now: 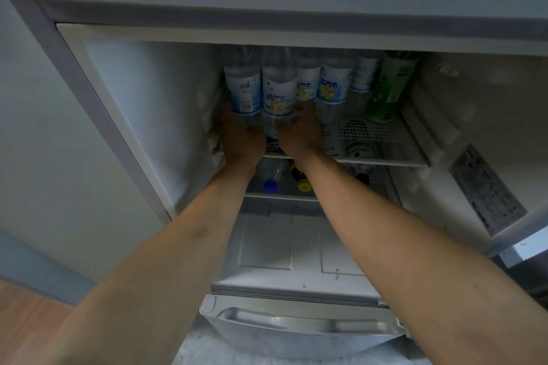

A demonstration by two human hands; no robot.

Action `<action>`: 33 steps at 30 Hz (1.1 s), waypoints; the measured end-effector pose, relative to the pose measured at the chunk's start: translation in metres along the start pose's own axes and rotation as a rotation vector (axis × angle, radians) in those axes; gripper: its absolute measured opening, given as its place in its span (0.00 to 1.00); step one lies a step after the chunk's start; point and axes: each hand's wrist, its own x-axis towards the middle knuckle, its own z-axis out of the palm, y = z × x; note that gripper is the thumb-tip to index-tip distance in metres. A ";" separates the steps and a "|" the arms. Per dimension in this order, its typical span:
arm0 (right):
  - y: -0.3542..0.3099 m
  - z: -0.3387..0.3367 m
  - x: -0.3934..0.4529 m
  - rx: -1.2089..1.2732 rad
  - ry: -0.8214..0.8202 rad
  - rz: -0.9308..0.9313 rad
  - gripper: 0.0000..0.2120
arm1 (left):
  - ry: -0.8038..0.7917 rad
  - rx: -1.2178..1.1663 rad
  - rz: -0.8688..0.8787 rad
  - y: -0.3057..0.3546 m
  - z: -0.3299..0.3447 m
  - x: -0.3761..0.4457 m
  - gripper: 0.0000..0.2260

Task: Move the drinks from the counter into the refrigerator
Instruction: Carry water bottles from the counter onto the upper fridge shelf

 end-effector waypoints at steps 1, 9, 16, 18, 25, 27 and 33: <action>-0.002 0.001 0.000 -0.002 0.002 0.010 0.18 | 0.003 -0.018 0.002 0.000 -0.001 -0.001 0.30; -0.005 -0.004 -0.005 0.083 -0.063 0.062 0.20 | -0.111 -0.044 0.059 -0.001 -0.016 0.003 0.25; -0.002 -0.013 -0.019 0.052 -0.106 0.080 0.23 | -0.118 -0.082 0.052 -0.004 -0.023 -0.011 0.25; 0.000 -0.017 -0.027 0.067 -0.062 0.066 0.18 | -0.090 -0.133 -0.007 -0.004 -0.025 -0.020 0.24; 0.001 -0.042 -0.079 0.119 0.050 0.032 0.11 | -0.011 -0.164 0.048 -0.010 -0.034 -0.063 0.11; 0.007 -0.055 -0.100 0.172 0.057 0.062 0.07 | 0.005 -0.146 0.109 -0.013 -0.033 -0.077 0.12; 0.037 -0.119 -0.181 0.199 0.092 0.143 0.11 | -0.080 -0.148 0.160 -0.022 -0.012 -0.157 0.13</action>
